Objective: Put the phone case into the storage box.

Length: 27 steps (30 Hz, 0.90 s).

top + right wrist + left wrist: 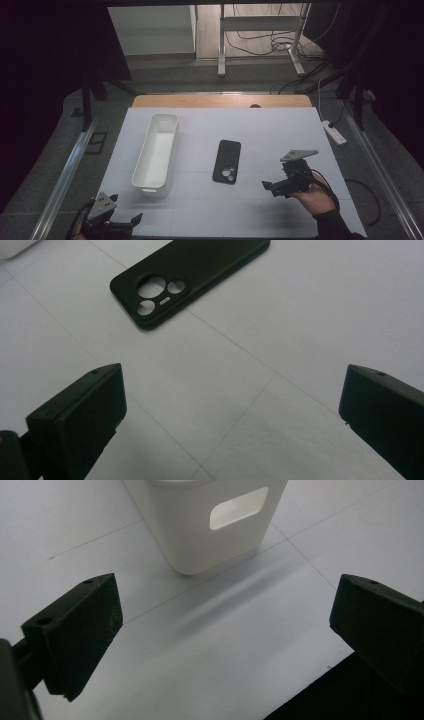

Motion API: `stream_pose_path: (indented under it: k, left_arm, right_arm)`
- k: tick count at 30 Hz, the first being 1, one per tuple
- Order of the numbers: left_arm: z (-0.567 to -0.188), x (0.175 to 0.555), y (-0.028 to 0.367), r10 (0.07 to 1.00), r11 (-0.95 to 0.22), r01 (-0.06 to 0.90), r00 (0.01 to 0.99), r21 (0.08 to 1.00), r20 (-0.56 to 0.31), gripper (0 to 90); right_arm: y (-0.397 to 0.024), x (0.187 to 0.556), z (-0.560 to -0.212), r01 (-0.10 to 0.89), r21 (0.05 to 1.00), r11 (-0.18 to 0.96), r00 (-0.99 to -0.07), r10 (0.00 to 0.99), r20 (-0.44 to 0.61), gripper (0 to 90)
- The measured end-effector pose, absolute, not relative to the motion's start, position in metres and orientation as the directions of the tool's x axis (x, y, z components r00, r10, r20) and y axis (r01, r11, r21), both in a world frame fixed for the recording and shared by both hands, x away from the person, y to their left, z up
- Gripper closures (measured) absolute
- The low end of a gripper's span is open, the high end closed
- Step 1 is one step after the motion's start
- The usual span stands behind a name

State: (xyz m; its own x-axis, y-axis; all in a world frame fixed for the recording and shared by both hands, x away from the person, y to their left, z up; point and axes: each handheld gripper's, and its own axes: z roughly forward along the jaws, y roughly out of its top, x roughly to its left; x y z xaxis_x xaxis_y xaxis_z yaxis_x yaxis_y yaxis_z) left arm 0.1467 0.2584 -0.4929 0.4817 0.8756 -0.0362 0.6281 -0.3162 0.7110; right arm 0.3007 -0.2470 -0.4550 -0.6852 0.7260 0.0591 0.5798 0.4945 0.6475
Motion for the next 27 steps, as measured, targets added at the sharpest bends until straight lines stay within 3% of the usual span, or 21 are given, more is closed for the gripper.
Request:
stream_pose_path:
  k: [27]
  left_arm:
    - [-0.493,0.147,0.258,0.874,-0.320,0.628,0.484,0.710,-0.034,1.2]
  right_arm:
    - [-0.210,0.327,-0.456,0.535,0.631,0.562,-0.742,0.670,0.031,0.0]
